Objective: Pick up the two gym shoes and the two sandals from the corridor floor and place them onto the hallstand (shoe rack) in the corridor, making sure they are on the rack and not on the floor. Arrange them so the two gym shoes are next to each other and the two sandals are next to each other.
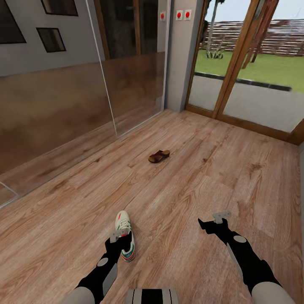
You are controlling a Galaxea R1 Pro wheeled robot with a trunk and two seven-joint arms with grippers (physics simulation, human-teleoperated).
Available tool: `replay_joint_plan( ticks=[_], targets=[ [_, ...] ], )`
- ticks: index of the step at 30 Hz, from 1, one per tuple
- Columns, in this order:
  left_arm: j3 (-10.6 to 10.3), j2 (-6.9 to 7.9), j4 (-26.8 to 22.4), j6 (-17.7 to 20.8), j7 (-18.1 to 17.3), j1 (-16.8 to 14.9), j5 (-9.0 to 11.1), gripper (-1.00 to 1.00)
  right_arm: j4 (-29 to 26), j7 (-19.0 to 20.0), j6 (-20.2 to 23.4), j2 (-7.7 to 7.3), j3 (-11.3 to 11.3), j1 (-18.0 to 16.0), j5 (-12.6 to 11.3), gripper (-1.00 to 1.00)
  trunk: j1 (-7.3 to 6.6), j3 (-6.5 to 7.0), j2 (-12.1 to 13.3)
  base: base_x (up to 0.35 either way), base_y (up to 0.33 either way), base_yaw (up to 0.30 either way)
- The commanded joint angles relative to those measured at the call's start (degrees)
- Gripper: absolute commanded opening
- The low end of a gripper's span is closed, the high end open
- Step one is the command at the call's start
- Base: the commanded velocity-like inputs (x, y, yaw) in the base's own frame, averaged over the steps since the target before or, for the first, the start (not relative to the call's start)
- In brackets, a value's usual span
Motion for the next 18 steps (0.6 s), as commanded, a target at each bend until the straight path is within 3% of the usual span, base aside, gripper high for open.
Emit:
replay_joint_plan(
  ticks=[1, 7, 18],
  targets=[
    [0.07, 0.00, 0.12, -0.33, 0.08, -0.03, 0.76, 1.00, -0.11, 0.44, 0.24, 0.04, -0.23, -0.01, 0.60, 1.00, -0.01, -0.04, -0.02, 0.000, 0.000, 0.000],
    [0.22, 0.06, 0.24, -0.66, 1.10, -0.03, 1.42, 1.00, -0.11, 0.44, 0.24, 0.04, -0.21, -0.01, 0.60, 1.00, 0.09, -0.93, -0.07, 0.000, 0.000, 0.000],
    [0.24, 0.11, 0.34, -0.81, 3.67, -0.05, 1.44, 1.00, -0.11, 0.44, 0.24, 0.04, -0.28, -0.01, 0.60, 1.00, 0.38, -3.93, -0.22, 0.000, 0.000, 0.000]
  ],
)
